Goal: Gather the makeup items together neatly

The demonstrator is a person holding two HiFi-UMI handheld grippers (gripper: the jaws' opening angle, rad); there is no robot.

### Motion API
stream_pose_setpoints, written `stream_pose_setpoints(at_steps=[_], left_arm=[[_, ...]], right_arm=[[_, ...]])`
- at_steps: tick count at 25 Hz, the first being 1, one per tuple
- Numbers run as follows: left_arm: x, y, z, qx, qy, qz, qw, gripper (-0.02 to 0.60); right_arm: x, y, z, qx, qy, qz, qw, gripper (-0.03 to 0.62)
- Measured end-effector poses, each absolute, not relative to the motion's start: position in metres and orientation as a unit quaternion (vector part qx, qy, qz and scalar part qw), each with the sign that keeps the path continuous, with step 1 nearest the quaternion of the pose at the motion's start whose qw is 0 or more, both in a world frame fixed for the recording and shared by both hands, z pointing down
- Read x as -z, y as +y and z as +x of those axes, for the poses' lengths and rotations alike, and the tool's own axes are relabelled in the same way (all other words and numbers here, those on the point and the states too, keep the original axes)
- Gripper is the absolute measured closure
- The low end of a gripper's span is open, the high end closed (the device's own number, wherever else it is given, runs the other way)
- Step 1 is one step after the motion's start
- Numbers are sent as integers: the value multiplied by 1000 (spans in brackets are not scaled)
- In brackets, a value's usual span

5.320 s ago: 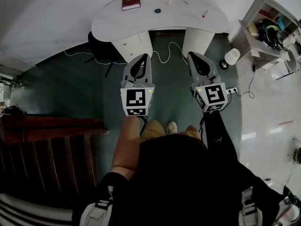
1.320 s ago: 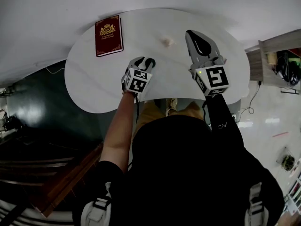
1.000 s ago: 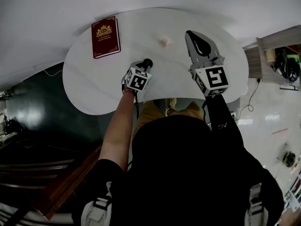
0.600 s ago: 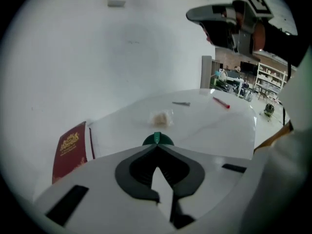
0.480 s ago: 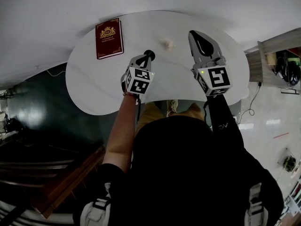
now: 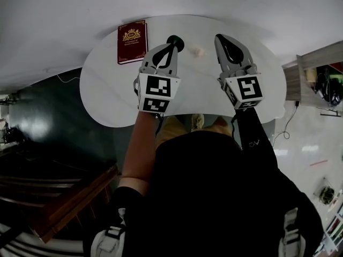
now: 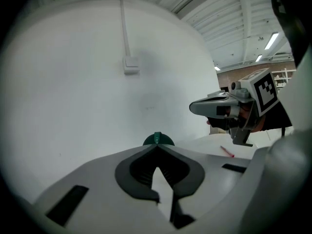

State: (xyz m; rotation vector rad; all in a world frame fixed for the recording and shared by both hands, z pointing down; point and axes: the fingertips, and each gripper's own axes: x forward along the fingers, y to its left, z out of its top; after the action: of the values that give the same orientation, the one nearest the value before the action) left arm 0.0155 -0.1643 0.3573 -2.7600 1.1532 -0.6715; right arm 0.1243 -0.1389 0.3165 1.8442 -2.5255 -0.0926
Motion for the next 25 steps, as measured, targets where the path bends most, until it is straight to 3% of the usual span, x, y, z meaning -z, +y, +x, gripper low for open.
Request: stream_pose_setpoints(at_steps=[8, 25], left_arm=[[-349, -167, -42, 214, 416, -883, 49, 572], [-352, -193, -246, 256, 409, -874, 51, 572]], right_arm=[[-315, -148, 71, 25, -822, 569, 2, 589], [-321, -170, -118, 16, -812, 583, 0, 589]])
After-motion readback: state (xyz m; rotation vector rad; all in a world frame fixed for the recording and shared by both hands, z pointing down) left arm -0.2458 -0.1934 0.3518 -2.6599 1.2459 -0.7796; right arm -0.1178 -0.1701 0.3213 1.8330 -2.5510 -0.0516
